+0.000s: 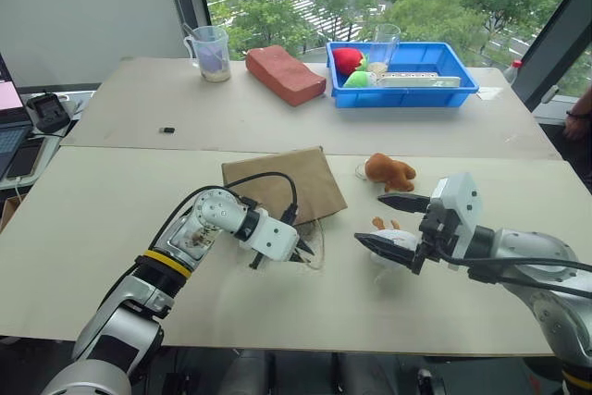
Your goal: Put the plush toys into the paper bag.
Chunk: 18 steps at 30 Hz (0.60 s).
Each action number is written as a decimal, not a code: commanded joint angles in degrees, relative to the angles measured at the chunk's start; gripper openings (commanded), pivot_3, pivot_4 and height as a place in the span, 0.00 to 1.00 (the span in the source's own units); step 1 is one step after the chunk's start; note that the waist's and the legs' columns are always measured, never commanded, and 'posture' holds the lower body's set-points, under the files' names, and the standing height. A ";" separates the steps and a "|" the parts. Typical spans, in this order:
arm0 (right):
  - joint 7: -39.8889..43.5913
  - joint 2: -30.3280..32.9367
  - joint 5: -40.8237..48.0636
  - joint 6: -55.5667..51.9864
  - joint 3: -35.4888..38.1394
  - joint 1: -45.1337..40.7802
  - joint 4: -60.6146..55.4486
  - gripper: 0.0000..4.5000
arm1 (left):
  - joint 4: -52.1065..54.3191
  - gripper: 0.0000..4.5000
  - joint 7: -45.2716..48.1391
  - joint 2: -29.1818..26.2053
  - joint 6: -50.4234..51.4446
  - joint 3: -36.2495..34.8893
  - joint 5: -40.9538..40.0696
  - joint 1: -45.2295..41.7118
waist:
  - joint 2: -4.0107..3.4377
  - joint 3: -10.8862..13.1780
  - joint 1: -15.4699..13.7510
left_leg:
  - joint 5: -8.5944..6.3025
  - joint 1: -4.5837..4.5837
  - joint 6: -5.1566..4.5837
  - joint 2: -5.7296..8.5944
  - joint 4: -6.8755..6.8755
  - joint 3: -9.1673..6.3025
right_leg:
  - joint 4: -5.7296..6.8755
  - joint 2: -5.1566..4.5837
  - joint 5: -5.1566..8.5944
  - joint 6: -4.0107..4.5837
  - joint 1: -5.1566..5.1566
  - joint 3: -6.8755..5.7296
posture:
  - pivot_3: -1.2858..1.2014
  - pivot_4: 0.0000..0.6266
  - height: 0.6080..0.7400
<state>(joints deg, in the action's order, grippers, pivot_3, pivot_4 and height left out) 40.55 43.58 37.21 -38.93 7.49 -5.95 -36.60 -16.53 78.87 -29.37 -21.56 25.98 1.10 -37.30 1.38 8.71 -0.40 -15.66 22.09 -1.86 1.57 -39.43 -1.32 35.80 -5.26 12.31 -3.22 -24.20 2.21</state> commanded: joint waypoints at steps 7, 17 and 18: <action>-0.23 -0.58 -2.21 1.67 -0.77 -1.45 1.92 1.00 | 9.58 0.01 -0.52 -0.68 25.41 -9.37 -14.44 -3.06 | 0.00 0.00 -0.05 | -0.08 0.13 -0.14 -0.09 -0.34 -0.04 | 0.11 0.06 0.01 -0.01 -0.01 -0.07 | 0.52 0.24 1.00; -0.08 -5.39 -9.05 6.42 -8.89 -1.50 7.18 0.88 | 11.57 0.00 -3.88 -0.56 36.50 -17.75 -22.28 -5.17 | 0.00 0.00 0.20 | -0.09 0.10 -0.14 -0.05 -0.38 -0.03 | 0.15 0.06 0.01 -0.02 -0.01 -0.06 | 0.52 0.24 1.00; -0.16 -6.25 -10.45 7.45 -10.48 -2.20 7.75 0.83 | 11.49 0.00 -4.15 -0.39 36.67 -18.06 -22.48 -5.28 | 0.00 0.00 0.29 | -0.09 0.09 -0.14 -0.05 -0.39 -0.03 | 0.16 0.05 0.01 -0.02 -0.01 -0.05 | 0.52 0.24 1.00</action>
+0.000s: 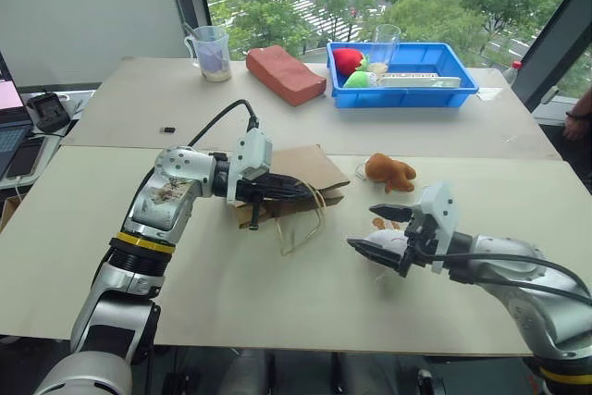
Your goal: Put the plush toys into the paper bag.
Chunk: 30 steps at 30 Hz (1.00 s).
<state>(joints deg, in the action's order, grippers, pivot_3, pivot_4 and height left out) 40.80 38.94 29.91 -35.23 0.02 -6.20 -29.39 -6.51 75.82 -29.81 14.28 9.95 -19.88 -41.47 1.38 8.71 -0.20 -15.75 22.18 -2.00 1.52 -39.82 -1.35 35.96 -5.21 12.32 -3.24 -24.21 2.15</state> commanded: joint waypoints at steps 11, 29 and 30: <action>-6.01 -15.73 -14.48 13.11 -11.77 -10.55 13.46 0.00 | 2.00 0.00 -1.82 0.05 1.08 -3.04 -1.92 -2.08 | 0.00 0.00 0.56 | 0.01 0.01 0.02 0.12 0.03 -0.03 | 0.03 -0.03 0.00 0.00 -0.07 -0.02 | 0.52 0.24 1.00; -16.12 -33.16 -23.46 18.21 -13.04 -20.23 40.02 0.00 | 0.89 0.00 -4.82 1.13 2.77 -5.32 -3.82 -3.49 | -0.02 0.00 1.15 | 0.03 -0.01 0.06 0.20 0.11 -0.06 | 0.15 -0.06 -0.01 0.01 -0.17 0.01 | 0.52 0.24 1.00; -16.25 -33.37 -23.73 18.96 -12.87 -20.28 40.67 0.00 | 0.45 0.00 -5.69 1.21 2.96 -5.85 -3.80 -3.51 | -0.02 0.00 1.26 | 0.04 -0.02 0.08 0.20 0.12 -0.06 | 0.15 -0.05 -0.01 0.01 -0.19 0.02 | 0.52 0.24 1.00</action>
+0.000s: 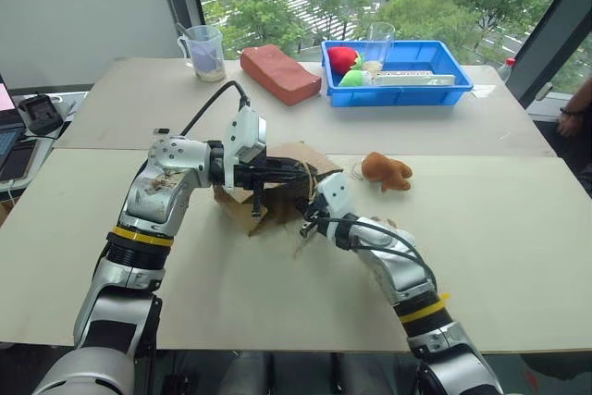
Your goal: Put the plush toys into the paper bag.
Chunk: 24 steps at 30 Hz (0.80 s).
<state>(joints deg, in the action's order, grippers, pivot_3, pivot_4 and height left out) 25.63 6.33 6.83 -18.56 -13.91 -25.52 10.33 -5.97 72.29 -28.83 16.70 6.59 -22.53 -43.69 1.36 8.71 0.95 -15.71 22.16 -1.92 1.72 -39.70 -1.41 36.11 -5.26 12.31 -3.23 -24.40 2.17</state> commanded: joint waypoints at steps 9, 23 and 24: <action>-0.21 -0.16 -4.60 2.45 -1.01 -0.51 4.56 0.00 | -3.67 0.00 -13.88 3.26 4.40 -9.75 -2.81 -6.33 | 0.00 0.00 0.17 | 0.02 -0.10 0.04 0.02 -0.01 -0.04 | 0.03 -0.02 -0.01 0.00 0.09 0.01 | 0.52 0.24 1.00; -0.11 -0.07 -6.46 -7.20 -1.71 -4.49 7.26 0.00 | 0.46 0.00 -28.93 5.08 3.19 -15.54 -3.46 -14.42 | 0.00 -0.01 0.40 | 0.09 -0.26 0.17 -0.01 0.04 -0.09 | 0.11 -0.03 -0.03 0.02 0.15 0.07 | 0.52 0.24 1.00; 0.22 0.09 -6.54 -7.62 -1.92 -4.73 7.36 0.00 | 0.40 0.00 -29.59 5.17 2.99 -15.70 -3.52 -14.78 | 0.00 -0.01 0.41 | 0.09 -0.25 0.18 -0.01 0.04 -0.09 | 0.11 -0.03 -0.03 0.03 0.15 0.07 | 0.52 0.24 1.00</action>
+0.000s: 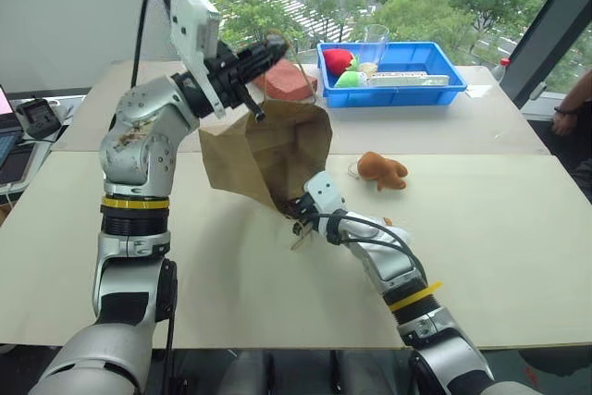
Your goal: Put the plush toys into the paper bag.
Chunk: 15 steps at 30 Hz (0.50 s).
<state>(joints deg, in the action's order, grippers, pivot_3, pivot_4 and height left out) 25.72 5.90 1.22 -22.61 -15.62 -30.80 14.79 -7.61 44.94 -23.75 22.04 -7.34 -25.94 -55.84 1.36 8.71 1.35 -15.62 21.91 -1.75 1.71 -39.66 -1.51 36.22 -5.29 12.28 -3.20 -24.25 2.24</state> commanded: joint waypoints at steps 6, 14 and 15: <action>1.42 0.76 -0.92 -4.48 -0.23 -0.86 3.86 0.00 | 5.05 0.00 -3.52 -0.20 -1.29 -0.98 -0.45 0.71 | 0.00 0.00 0.25 | 0.01 -0.02 0.02 0.03 0.07 0.00 | 0.02 0.01 0.00 0.00 -0.03 0.01 | 0.52 0.24 1.00; 2.94 0.19 1.52 -1.38 1.84 -0.52 -1.14 0.00 | 9.87 0.00 -0.92 -2.14 -1.12 3.17 1.33 9.97 | -0.01 0.00 0.21 | 0.05 -0.08 0.10 0.03 0.35 -0.04 | -0.03 -0.04 0.00 0.00 -0.06 0.03 | 0.52 0.24 1.00; 3.50 -0.02 2.69 -0.63 2.70 -0.30 -3.08 0.00 | 10.18 0.00 -0.40 -2.22 -1.28 3.84 1.65 10.65 | -0.01 0.00 0.17 | 0.05 -0.08 0.09 0.04 0.35 -0.04 | -0.04 -0.04 0.00 0.00 -0.06 0.03 | 0.52 0.24 1.00</action>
<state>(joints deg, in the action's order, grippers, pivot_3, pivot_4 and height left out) 28.51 5.92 2.40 -24.13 -14.46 -31.81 14.18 -0.06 43.83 -25.33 21.80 -4.00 -24.65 -44.90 1.36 8.70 1.52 -15.57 21.83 -1.65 1.76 -39.28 -1.54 36.17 -5.34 12.28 -3.20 -24.32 2.27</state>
